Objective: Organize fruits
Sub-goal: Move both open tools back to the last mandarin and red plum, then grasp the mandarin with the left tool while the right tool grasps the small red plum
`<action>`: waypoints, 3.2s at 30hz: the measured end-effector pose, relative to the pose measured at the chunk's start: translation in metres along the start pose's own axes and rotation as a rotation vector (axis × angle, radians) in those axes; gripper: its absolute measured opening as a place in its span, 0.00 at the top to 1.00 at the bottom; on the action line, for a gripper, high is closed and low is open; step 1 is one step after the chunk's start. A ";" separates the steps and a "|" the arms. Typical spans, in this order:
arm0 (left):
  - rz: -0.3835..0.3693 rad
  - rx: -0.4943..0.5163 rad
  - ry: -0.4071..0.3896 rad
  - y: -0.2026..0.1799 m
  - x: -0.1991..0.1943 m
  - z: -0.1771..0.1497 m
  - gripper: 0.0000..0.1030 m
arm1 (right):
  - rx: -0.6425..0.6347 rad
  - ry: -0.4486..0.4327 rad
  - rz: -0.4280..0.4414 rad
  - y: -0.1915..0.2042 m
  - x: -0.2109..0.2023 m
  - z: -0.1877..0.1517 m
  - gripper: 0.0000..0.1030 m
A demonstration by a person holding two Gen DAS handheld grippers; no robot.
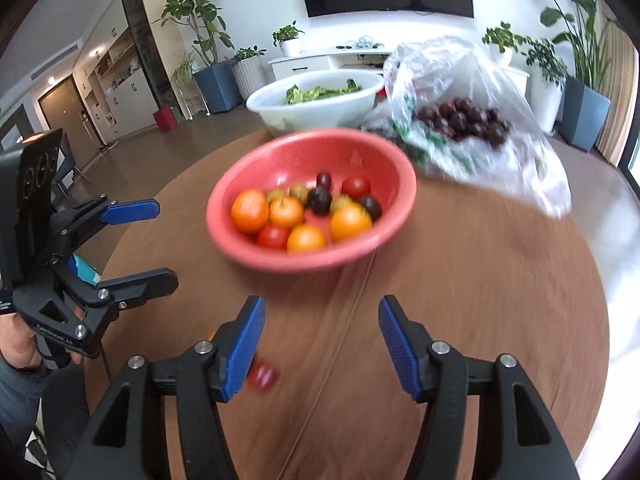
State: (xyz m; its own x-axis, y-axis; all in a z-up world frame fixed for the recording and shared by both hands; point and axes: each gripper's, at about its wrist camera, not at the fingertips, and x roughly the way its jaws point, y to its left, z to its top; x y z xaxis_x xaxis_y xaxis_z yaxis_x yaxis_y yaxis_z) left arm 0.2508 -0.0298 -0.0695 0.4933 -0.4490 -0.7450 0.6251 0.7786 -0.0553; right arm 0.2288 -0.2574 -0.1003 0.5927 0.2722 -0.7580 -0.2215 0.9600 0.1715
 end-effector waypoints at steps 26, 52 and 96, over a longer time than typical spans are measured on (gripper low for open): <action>-0.046 0.259 0.187 -0.043 0.050 -0.022 0.01 | 0.073 0.069 0.058 0.007 -0.002 -0.066 0.36; -0.169 0.252 0.224 -0.039 0.063 -0.016 0.34 | 0.074 0.073 0.052 0.005 0.002 -0.062 0.36; -0.148 0.062 0.123 -0.008 0.012 -0.043 0.65 | -0.167 0.184 -0.112 0.064 0.054 -0.030 0.73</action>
State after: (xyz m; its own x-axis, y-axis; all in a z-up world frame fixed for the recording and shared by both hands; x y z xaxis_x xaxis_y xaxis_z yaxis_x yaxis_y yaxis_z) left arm 0.2259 -0.0226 -0.1068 0.3178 -0.4963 -0.8078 0.7234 0.6777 -0.1318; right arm 0.2237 -0.1835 -0.1492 0.4734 0.1340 -0.8706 -0.2967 0.9549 -0.0143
